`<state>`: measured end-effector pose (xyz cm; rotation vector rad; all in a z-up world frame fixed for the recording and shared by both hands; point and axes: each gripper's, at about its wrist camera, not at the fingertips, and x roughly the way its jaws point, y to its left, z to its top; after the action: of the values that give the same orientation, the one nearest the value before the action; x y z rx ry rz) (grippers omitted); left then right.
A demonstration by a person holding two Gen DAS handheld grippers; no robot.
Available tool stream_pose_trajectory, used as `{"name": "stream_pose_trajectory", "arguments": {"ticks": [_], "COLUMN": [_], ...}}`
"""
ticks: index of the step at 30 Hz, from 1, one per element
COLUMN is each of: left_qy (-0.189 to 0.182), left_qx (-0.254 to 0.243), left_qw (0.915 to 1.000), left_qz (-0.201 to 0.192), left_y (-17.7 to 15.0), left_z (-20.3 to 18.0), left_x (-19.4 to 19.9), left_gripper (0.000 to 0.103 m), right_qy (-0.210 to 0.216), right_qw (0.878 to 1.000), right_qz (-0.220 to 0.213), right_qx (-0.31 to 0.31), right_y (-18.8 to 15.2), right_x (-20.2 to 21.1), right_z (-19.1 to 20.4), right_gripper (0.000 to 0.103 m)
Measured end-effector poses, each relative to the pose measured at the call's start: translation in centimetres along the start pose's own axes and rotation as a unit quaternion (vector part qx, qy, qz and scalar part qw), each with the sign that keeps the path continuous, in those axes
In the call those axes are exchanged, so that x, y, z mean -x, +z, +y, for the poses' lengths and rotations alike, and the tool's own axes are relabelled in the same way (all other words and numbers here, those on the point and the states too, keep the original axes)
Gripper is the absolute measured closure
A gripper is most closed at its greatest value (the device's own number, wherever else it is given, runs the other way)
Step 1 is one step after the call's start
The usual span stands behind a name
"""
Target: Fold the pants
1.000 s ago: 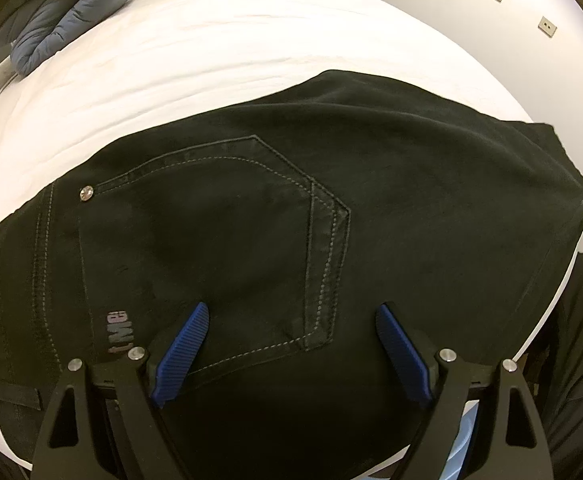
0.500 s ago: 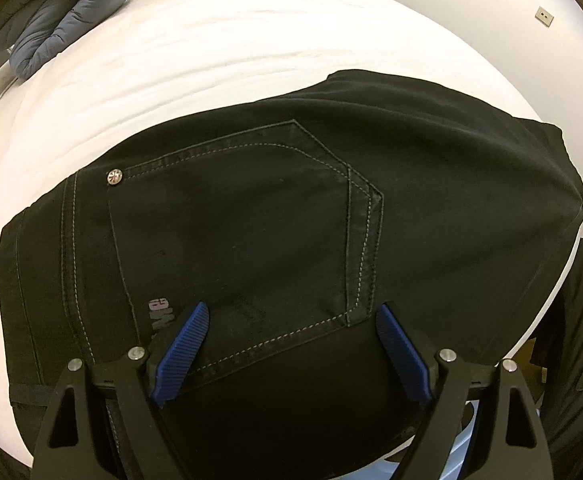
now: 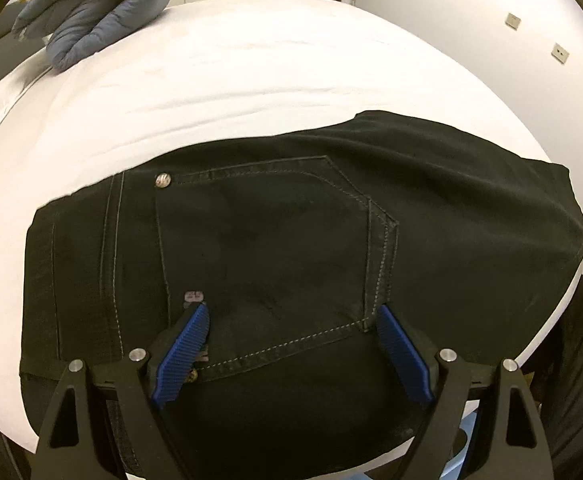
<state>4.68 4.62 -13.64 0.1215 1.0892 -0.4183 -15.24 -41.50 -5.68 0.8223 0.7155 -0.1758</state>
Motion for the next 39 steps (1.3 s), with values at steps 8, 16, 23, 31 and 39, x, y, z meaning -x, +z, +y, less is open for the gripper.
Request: {"name": "stream_pose_trajectory", "arguments": {"ticks": [8,16,23,31,39], "left_qy": [0.021,0.025,0.018,0.034,0.015], "left_qx": [-0.023,-0.005,0.027,-0.043,-0.016], "left_qw": [0.9995,0.9997,0.9982,0.9985,0.9986], "left_qz": [0.004,-0.006,-0.05,-0.007,-0.048], "left_y": [-2.3,-4.4,-3.5,-5.0,-2.3], "left_z": [0.4,1.2,-0.1,-4.4,-4.1], "left_x": [0.3,1.0,3.7,1.3,4.0], "left_gripper": [0.015,0.011,0.018,0.017,0.025], "right_qy": [0.126,0.071,0.114,0.133,0.055], "right_qw": [0.957,0.964,0.954,0.948,0.959], "right_qz": [0.219,0.238,0.244,0.284,0.263], "right_qx": [0.146,0.096,0.13,0.045,0.088], "right_y": [-3.8,-2.6,-3.3,-14.0,-12.9], "right_x": [-22.7,-33.6,-25.4,-18.5,-12.1], "right_z": [19.4,19.0,19.5,8.6,5.7], "right_gripper": [0.066,0.089,0.083,0.101,0.101]}}
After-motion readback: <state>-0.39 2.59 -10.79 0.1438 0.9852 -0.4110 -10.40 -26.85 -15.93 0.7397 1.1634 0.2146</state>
